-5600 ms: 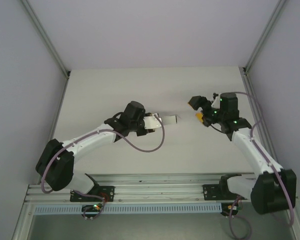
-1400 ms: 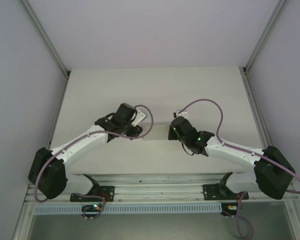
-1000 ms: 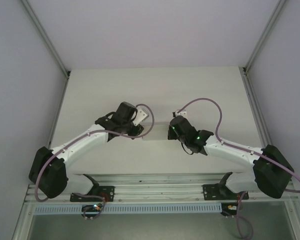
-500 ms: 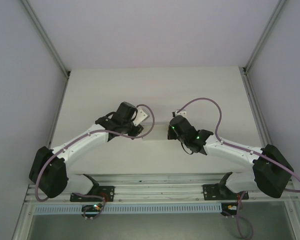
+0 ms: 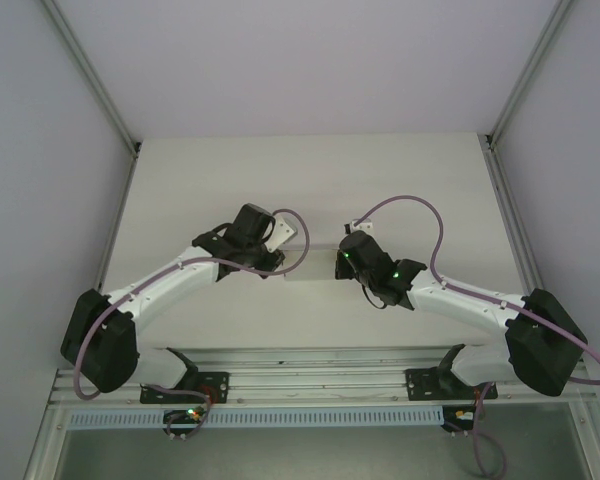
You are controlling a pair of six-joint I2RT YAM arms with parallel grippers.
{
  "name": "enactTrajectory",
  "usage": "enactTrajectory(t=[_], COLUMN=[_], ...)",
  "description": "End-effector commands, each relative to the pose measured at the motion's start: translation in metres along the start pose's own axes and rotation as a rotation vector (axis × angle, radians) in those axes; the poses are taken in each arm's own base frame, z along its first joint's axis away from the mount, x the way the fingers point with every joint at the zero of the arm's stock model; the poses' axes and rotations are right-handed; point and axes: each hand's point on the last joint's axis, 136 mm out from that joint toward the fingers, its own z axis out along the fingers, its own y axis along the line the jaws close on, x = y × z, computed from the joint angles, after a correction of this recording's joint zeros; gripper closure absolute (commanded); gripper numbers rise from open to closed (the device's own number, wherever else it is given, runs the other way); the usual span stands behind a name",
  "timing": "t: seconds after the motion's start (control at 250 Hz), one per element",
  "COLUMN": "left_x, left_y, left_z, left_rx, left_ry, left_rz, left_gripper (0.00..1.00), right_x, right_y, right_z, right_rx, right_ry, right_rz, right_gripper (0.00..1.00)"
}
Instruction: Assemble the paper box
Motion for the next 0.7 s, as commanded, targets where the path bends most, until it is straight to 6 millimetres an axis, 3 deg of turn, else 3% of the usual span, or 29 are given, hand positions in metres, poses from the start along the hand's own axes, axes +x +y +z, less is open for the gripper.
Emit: enactTrajectory(t=[0.0,0.148,0.184,0.339,0.551,0.695], left_x=[-0.001,-0.009,-0.014,-0.023,-0.005,-0.003], left_y=[-0.005,-0.01,-0.01,-0.019,-0.023,-0.022], left_z=[0.0,-0.005,-0.006,-0.007,-0.008,-0.016], left_rx=[0.034,0.067,0.069,0.136,0.149,0.183], left_ry=[0.001,-0.018,-0.03,-0.009,0.16,0.197], left_rz=[0.012,-0.025,-0.059,-0.253,-0.432,-0.542], left_gripper=[0.82,0.9,1.0,1.0,1.0,1.0], right_x=[0.026,0.027,0.027,0.032,0.033,0.035], right_y=[-0.005,-0.003,-0.004,-0.005,-0.008,-0.008], right_z=[0.0,0.0,0.001,0.005,0.0,-0.002], right_rx=[0.012,0.008,0.013,0.047,0.133,0.142], right_ry=[0.104,0.112,0.117,0.127,0.109,0.097], right_rz=[-0.031,-0.037,-0.037,-0.044,-0.11,-0.111], right_gripper=[1.0,1.0,1.0,1.0,1.0,1.0])
